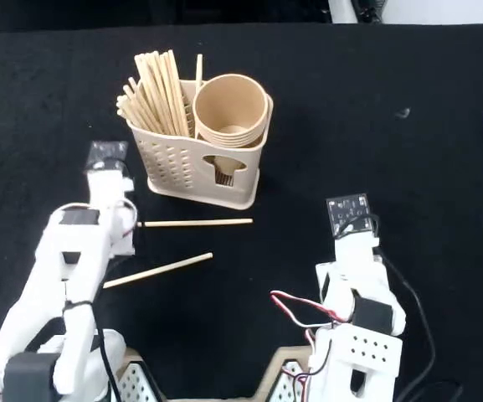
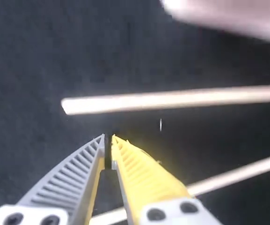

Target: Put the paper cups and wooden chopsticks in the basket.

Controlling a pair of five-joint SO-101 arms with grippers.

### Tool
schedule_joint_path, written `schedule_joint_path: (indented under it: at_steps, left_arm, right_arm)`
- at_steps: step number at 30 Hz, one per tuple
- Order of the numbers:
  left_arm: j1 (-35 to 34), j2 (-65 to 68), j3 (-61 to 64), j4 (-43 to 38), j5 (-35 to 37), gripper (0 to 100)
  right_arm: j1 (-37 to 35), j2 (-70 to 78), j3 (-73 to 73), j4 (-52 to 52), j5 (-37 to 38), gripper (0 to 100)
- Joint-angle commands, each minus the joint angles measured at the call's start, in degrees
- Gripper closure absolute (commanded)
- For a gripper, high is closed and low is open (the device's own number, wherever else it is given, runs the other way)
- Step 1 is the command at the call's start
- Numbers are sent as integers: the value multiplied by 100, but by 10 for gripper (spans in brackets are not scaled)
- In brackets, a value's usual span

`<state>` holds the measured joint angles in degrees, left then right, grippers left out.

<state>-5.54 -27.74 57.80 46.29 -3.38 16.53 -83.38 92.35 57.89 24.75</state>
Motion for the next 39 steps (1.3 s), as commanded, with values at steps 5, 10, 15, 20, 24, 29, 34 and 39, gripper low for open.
schedule_joint_path:
  at_steps: [5,10,15,20,24,29,34,39]
  left_arm:
    - [-171,-352,347,-2066,835,970]
    - [-163,378,347,-2207,826,970]
    - [-119,703,-295,-862,747,970]
    - [145,668,-233,-229,-158,970]
    - [84,492,-31,114,-484,970]
    - [84,-176,4,141,-404,970]
    - [84,-1020,268,-862,413,970]
    - [180,-791,901,-2277,571,970]
  right_arm:
    - [97,4,-31,-105,18,801]
    - [97,4,-31,-105,18,801]
    - [97,4,-31,-105,18,801]
    - [97,4,-31,-105,18,801]
    - [97,4,-31,-105,18,801]
    - [97,4,-31,-105,18,801]
    - [97,4,-31,-105,18,801]
    - [97,4,-31,-105,18,801]
